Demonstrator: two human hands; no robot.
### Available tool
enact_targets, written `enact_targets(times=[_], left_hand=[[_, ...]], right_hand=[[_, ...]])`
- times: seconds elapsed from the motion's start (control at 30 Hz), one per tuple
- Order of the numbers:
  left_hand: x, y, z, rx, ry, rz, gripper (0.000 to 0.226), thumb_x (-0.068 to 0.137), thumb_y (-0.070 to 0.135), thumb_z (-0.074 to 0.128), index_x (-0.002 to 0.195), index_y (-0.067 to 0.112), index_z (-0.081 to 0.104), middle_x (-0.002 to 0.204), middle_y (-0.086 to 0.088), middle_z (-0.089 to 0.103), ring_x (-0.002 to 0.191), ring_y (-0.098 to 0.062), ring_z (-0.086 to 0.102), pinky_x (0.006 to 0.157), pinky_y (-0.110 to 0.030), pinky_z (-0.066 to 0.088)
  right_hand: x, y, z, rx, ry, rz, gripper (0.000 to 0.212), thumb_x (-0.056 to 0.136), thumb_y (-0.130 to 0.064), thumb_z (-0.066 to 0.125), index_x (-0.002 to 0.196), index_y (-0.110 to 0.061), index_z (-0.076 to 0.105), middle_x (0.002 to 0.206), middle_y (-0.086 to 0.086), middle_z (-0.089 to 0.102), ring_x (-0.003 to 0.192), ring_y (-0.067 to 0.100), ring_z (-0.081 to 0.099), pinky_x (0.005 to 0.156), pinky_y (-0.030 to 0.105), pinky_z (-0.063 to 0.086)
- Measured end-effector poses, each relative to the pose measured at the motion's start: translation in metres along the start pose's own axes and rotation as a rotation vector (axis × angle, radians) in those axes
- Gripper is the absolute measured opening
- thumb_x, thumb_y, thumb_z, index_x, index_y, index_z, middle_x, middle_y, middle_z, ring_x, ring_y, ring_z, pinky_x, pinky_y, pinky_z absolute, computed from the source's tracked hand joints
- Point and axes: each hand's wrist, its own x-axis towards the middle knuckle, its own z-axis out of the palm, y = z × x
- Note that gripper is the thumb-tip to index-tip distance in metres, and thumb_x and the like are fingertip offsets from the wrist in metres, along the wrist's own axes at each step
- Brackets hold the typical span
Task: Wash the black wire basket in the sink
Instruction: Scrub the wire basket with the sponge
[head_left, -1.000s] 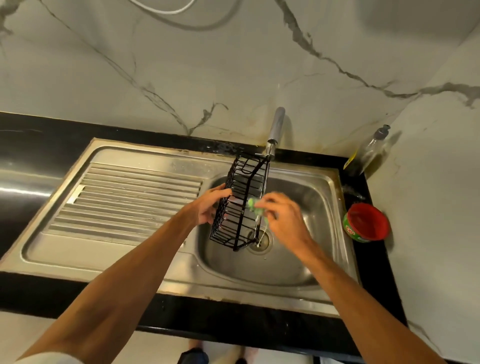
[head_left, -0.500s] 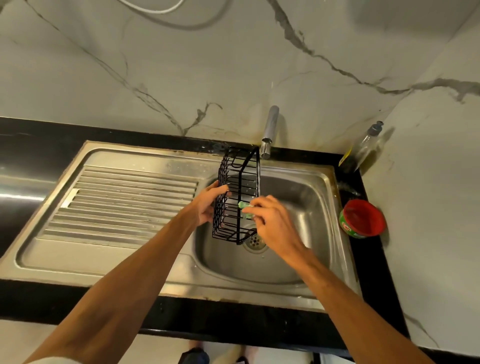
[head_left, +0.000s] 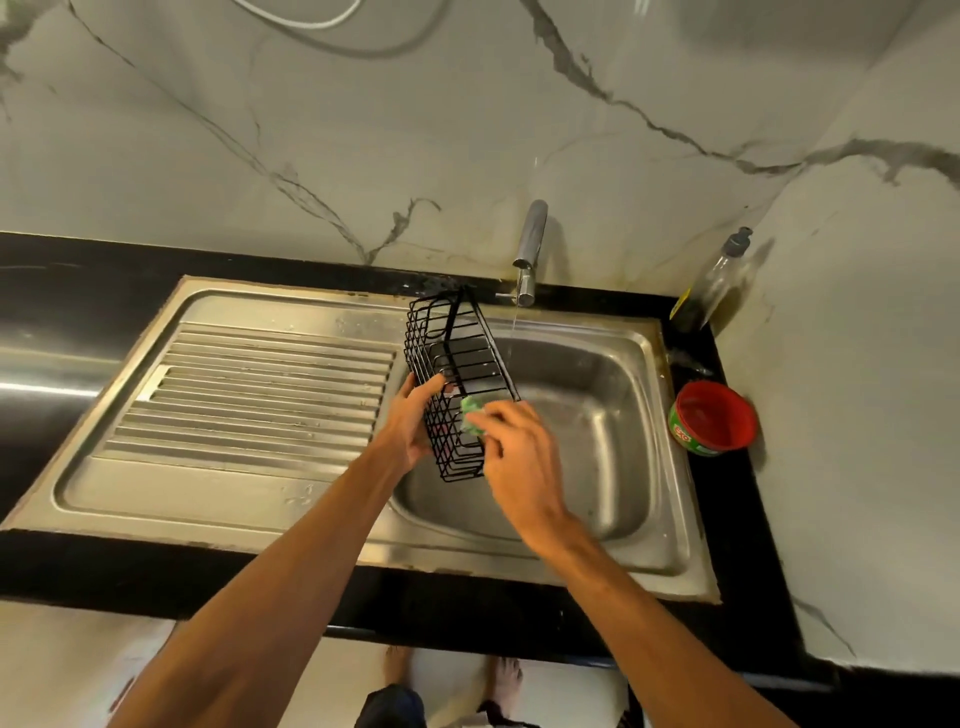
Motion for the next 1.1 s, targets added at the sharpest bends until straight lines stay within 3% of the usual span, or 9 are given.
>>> enact_targets(times=[0.13,0.27,0.37,0.47,0.53,0.63,0.83,0.93,1.1], left_hand=[[-0.010,-0.004,-0.009,-0.041,0.014,-0.006,0.077,0.084,0.043,0.075,0.151,0.034,0.037,0.124,-0.003,0.069,0.108,-0.033,0.066,0.072,-0.052,0.059],[-0.006,-0.006,-0.022,0.001,-0.019,-0.056,0.121,0.048,0.064,0.089,0.152,0.039,0.034,0.155,-0.012,0.045,0.134,-0.044,0.050,0.088,-0.069,0.050],[-0.011,-0.004,-0.034,-0.003,-0.063,-0.071,0.096,0.072,0.056,0.078,0.154,0.029,0.035,0.152,-0.015,0.046,0.126,-0.042,0.056,0.086,-0.066,0.052],[-0.016,-0.003,-0.047,0.027,-0.127,-0.091,0.063,0.094,0.042,0.064,0.150,0.024,0.043,0.125,-0.007,0.062,0.106,-0.035,0.064,0.082,-0.059,0.056],[-0.018,-0.001,-0.053,0.077,-0.191,-0.075,0.070,0.089,0.039,0.072,0.151,0.034,0.041,0.124,-0.007,0.065,0.105,-0.037,0.067,0.083,-0.060,0.057],[-0.023,0.004,-0.059,0.168,-0.319,-0.060,0.094,0.070,0.034,0.081,0.153,0.043,0.037,0.136,-0.015,0.062,0.106,-0.037,0.066,0.078,-0.052,0.060],[-0.021,0.007,-0.070,0.264,-0.456,-0.049,0.083,0.077,0.030,0.077,0.150,0.045,0.041,0.144,-0.017,0.056,0.125,-0.042,0.057,0.089,-0.057,0.056],[-0.023,0.012,-0.066,0.314,-0.464,-0.032,0.095,0.069,0.031,0.079,0.154,0.041,0.037,0.142,-0.017,0.055,0.115,-0.040,0.052,0.090,-0.053,0.052],[-0.023,0.022,-0.054,0.365,-0.442,0.042,0.075,0.090,0.014,0.067,0.154,0.038,0.034,0.132,-0.011,0.055,0.100,-0.026,0.064,0.072,-0.039,0.059]], right_hand=[[-0.003,0.017,-0.006,0.008,0.174,0.159,0.037,0.080,0.009,0.070,0.110,-0.013,0.075,0.103,-0.001,0.069,0.094,0.016,0.059,0.079,0.031,0.054],[-0.019,-0.011,0.002,0.034,0.071,0.008,0.040,0.077,0.015,0.066,0.105,-0.012,0.077,0.102,-0.001,0.069,0.094,0.018,0.059,0.082,0.029,0.054],[-0.009,-0.007,-0.006,0.061,0.100,0.086,0.032,0.082,0.008,0.069,0.105,-0.012,0.076,0.104,0.000,0.070,0.095,0.014,0.060,0.083,0.031,0.056],[0.005,-0.012,-0.013,0.051,0.017,0.085,0.028,0.085,0.003,0.070,0.107,-0.013,0.076,0.105,0.000,0.071,0.097,0.010,0.059,0.089,0.022,0.051],[0.006,-0.020,-0.010,0.007,-0.049,0.001,0.030,0.085,0.006,0.068,0.106,-0.014,0.076,0.105,-0.001,0.070,0.097,0.011,0.058,0.089,0.019,0.047],[0.027,-0.003,-0.015,-0.020,0.063,0.153,0.027,0.087,0.001,0.068,0.107,-0.017,0.075,0.104,-0.001,0.069,0.097,0.011,0.056,0.092,0.038,0.051],[0.037,-0.011,-0.027,-0.054,0.036,-0.034,0.028,0.085,0.006,0.067,0.106,-0.012,0.075,0.104,0.004,0.067,0.097,0.015,0.056,0.090,0.035,0.053],[0.069,0.012,-0.038,-0.058,0.169,0.116,0.027,0.087,0.003,0.067,0.107,-0.013,0.074,0.105,0.004,0.067,0.097,0.013,0.057,0.090,0.040,0.054],[0.063,0.009,-0.037,-0.142,-0.037,-0.166,0.032,0.084,0.007,0.067,0.108,-0.013,0.075,0.108,0.004,0.066,0.100,0.017,0.055,0.091,0.031,0.049]])
